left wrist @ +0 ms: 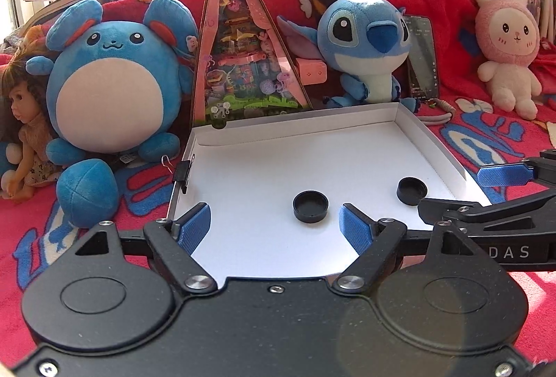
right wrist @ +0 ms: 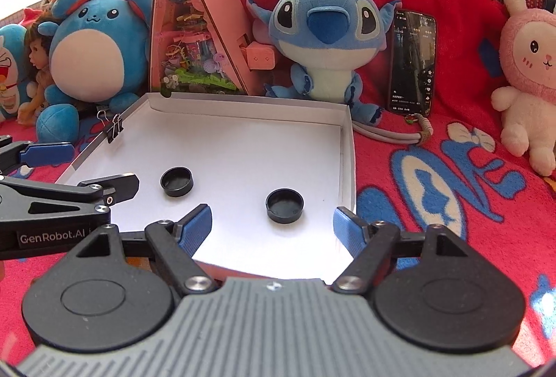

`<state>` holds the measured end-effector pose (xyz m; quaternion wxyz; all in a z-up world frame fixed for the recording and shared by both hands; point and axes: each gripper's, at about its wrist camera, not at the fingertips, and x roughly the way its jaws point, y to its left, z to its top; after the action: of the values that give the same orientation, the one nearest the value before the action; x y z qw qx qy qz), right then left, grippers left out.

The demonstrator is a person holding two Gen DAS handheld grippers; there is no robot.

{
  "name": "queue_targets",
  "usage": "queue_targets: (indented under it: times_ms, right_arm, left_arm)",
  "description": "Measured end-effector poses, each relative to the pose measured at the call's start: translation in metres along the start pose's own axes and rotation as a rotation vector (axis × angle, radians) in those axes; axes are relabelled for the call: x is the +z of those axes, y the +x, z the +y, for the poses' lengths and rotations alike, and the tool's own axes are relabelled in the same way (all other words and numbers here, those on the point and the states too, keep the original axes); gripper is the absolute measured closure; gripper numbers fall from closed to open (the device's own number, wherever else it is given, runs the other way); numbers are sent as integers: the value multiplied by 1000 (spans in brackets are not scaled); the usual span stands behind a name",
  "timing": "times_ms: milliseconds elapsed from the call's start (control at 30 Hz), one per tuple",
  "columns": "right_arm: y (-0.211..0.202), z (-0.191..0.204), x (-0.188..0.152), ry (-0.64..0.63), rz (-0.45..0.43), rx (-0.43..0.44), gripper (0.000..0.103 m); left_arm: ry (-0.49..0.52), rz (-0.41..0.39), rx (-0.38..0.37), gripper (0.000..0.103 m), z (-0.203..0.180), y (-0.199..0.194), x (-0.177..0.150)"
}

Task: Organize rigid objects
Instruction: 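Open the left tool to release the lid inside the tray, then move the left tool back over the pile toward the blue clip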

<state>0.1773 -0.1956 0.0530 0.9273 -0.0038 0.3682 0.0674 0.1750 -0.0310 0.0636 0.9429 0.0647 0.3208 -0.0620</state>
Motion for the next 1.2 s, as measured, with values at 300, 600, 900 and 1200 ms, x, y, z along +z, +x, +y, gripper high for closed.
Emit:
queue_targets:
  times_ms: [300,600,900,1200]
  right_arm:
    - [-37,9,-17,-44,-57,50,14]
    - [-61,15,-36,-46,-108,68,11]
    - [-69,20,-60,-59,-107,87,9]
    - [-77,24,-81,-87,-111,85,8]
  left_arm:
    - [-21,-42,-56,18,10,-42,-23]
    - [-33,-81,-80,17,17,-72,-47]
    - [-58,-63,-121,17,24,-85,-70]
    - [-73,-63,-107,16,32,-92,-86]
